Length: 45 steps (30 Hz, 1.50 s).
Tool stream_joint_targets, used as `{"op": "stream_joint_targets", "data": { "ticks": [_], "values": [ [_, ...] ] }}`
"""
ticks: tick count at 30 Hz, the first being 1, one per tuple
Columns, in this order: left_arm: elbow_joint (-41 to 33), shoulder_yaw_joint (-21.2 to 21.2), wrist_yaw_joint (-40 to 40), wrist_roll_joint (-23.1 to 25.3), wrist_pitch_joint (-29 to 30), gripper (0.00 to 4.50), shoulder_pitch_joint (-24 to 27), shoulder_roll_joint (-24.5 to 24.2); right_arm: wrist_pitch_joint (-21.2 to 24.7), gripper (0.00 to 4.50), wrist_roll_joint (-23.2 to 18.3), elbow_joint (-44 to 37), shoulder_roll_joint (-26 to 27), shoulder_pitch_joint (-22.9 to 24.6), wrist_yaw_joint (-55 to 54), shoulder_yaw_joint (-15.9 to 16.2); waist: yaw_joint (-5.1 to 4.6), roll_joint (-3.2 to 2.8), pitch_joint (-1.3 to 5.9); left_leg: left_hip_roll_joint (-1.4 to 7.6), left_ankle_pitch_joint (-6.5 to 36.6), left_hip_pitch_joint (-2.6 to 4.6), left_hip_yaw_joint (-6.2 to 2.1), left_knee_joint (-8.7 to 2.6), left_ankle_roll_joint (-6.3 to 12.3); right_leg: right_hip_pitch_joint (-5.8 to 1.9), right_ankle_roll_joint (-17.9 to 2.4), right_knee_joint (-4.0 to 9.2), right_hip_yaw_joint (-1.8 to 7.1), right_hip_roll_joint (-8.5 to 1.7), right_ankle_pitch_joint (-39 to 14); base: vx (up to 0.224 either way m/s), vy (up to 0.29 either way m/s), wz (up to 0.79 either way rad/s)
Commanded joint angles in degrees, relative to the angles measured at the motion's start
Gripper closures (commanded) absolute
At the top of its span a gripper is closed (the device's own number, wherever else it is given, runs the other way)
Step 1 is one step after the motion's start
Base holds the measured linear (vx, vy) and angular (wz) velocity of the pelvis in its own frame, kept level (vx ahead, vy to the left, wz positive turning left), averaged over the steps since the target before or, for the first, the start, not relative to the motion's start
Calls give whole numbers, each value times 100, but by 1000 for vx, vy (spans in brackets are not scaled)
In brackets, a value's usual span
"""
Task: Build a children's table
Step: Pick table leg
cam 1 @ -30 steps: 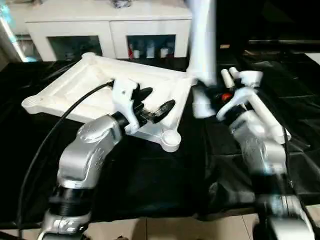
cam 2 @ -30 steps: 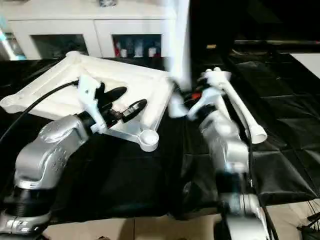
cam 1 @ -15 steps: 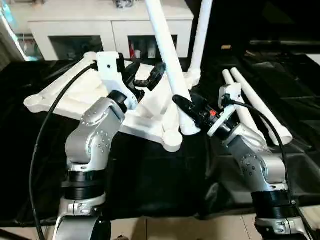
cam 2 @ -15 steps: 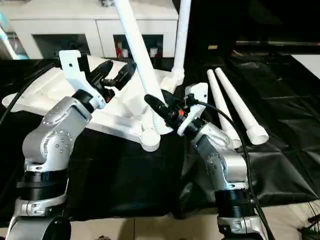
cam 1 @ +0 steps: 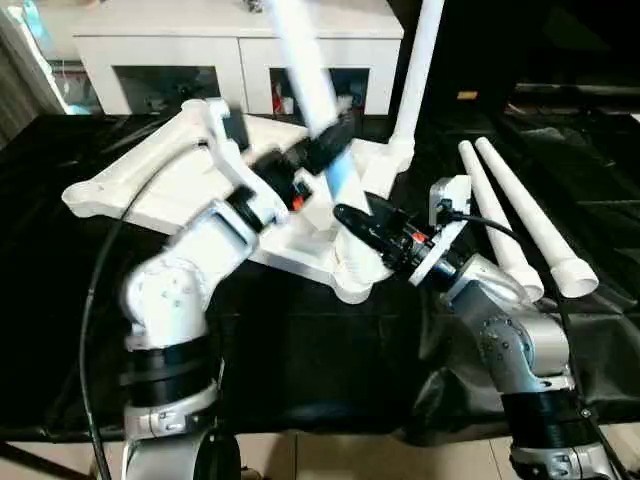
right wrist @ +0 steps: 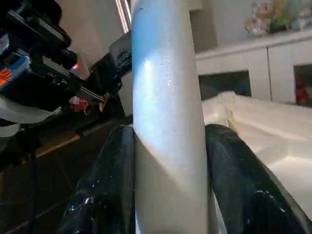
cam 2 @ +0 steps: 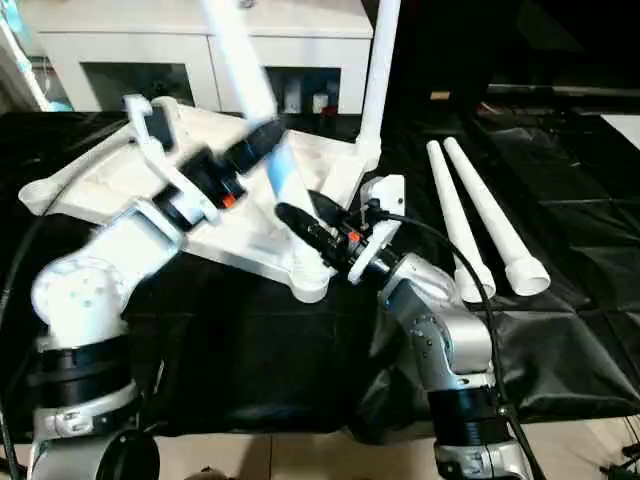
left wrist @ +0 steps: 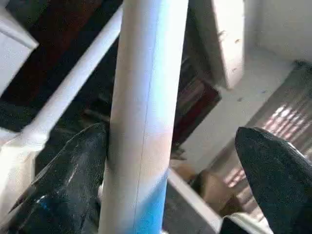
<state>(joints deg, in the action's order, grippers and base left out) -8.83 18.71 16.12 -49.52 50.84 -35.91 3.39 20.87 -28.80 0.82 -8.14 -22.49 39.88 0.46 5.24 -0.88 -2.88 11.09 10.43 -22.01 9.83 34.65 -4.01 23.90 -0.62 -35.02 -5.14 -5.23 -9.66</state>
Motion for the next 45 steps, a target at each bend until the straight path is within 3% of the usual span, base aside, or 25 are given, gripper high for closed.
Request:
{"op": "stream_joint_targets", "data": {
  "ticks": [1,5,7,12,13,28,35,36,37,45],
  "values": [
    [-101,-5,9,-149,147,18,-101,42,53,269,-13,-130,-36,9,68,78,20,56,398,132,750,34,-21,-369,333,-374,-949,416,254,-248,-1146,0,0,0],
    [15,-125,-122,-5,179,50,-88,-53,-1,269,24,-171,-2,41,79,143,14,41,406,136,751,39,-30,-374,295,-376,-888,414,251,-242,-1110,0,0,0],
    [211,-261,-387,254,45,78,-93,-174,-241,269,369,-184,-33,60,-9,321,8,34,409,137,731,33,-38,-376,263,-377,-859,409,249,-233,-1028,0,0,0],
    [307,-223,-528,354,27,115,-126,-187,-407,269,598,-173,-60,79,-79,449,6,35,413,134,708,33,-38,-372,221,-390,-869,401,254,-246,-950,0,0,0],
    [338,-207,-560,409,9,125,-142,-209,-533,269,798,-152,-91,89,-124,557,10,29,414,141,709,34,-42,-373,213,-384,-878,397,251,-246,-930,0,0,0],
    [270,-292,-598,281,71,249,-83,-317,-676,269,992,16,-36,48,-283,581,4,42,416,134,724,45,-34,-362,271,-388,-944,378,257,-247,-876,0,0,0],
    [206,-409,-405,225,127,264,-28,-409,-668,269,976,7,-72,50,-191,631,2,36,413,134,713,46,-34,-364,275,-388,-967,373,257,-244,-867,0,0,0],
    [215,-438,-359,253,128,265,-30,-454,-593,213,892,-8,-71,46,-159,597,0,32,418,135,701,49,-35,-361,273,-386,-968,371,258,-243,-853,0,0,0],
    [221,-444,-345,261,126,265,-33,-468,-555,199,841,-13,-68,45,-134,580,-2,31,417,136,684,46,-36,-363,272,-388,-981,364,258,-240,-802,0,0,0],
    [299,-744,61,498,119,265,-110,-909,519,133,-38,10,-284,-361,-5,-7,2,29,426,135,659,62,-42,-360,291,-397,-1027,344,256,-235,-786,0,0,0]
  ]
}}
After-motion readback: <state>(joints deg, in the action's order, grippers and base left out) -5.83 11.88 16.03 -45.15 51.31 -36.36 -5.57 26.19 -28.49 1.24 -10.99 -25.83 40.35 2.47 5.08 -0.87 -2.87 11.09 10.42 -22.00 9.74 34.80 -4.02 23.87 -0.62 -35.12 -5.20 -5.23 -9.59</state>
